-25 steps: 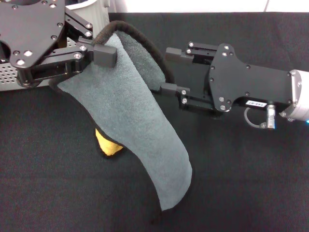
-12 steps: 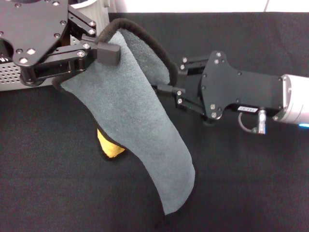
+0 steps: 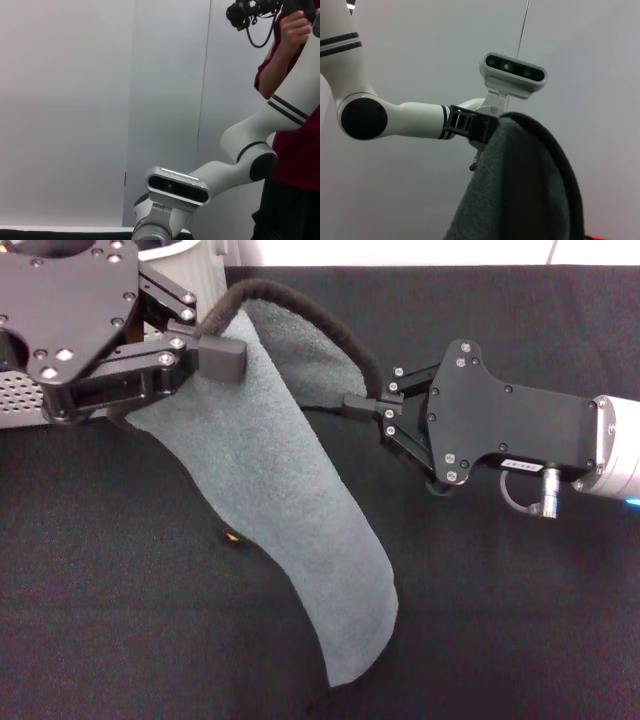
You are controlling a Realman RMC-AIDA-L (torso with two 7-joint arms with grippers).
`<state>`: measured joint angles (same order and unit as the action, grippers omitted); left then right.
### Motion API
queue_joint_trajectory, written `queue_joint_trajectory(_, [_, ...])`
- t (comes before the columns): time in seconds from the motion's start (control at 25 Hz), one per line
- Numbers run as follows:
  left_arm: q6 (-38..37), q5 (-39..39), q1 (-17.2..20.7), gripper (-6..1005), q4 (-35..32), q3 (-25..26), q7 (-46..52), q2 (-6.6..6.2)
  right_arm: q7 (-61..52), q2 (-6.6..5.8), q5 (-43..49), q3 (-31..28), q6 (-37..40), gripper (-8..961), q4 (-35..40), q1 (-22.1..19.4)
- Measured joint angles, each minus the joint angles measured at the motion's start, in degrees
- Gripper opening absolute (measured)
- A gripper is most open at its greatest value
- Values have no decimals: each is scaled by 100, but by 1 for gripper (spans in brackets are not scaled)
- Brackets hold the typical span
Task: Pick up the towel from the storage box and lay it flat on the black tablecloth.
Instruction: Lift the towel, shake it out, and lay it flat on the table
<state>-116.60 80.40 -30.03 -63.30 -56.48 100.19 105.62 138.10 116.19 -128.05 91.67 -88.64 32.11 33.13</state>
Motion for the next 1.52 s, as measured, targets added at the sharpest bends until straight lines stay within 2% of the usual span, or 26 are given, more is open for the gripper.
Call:
queue_joint_trajectory(0.08, [5, 29, 19, 30, 66, -15, -14, 11, 11, 0, -7, 0, -21, 15, 28, -39])
queue_joint_trajectory(0.4, [15, 193, 139, 31, 789, 4, -522, 65, 22, -13, -295, -167, -91, 9, 134, -243])
queue_joint_trajectory(0.52, [20, 340, 186, 33, 1047, 10, -774, 141, 1, -20, -297, -374, -125, 9, 317, -303])
queue_joint_trajectory(0.68, [67, 737, 205, 38, 1393, 98, -1173, 405, -248, -38, -296, -692, -114, 9, 609, -207])
queue_joint_trajectory(0.8, [270, 1103, 210, 47, 1583, 283, -1479, 687, -514, -57, -267, -844, -82, 9, 665, 52])
queue_joint_trajectory(0.88, [555, 1373, 236, 52, 1627, 427, -1731, 935, -628, -71, -245, -889, -12, 9, 679, 245])
queue_joint_trajectory(1.0, [868, 1594, 319, 61, 1689, 493, -2060, 1199, -703, -78, -235, -894, 102, 9, 712, 425])
queue_joint_trajectory(1.16, [1090, 1666, 371, 67, 1860, 495, -2346, 1356, -727, -104, -232, -940, 164, 9, 770, 496])
queue_joint_trajectory(1.52, [1547, 1529, 398, 65, 2349, 536, -2905, 1410, -963, -139, -214, -1285, 215, 9, 930, 427])
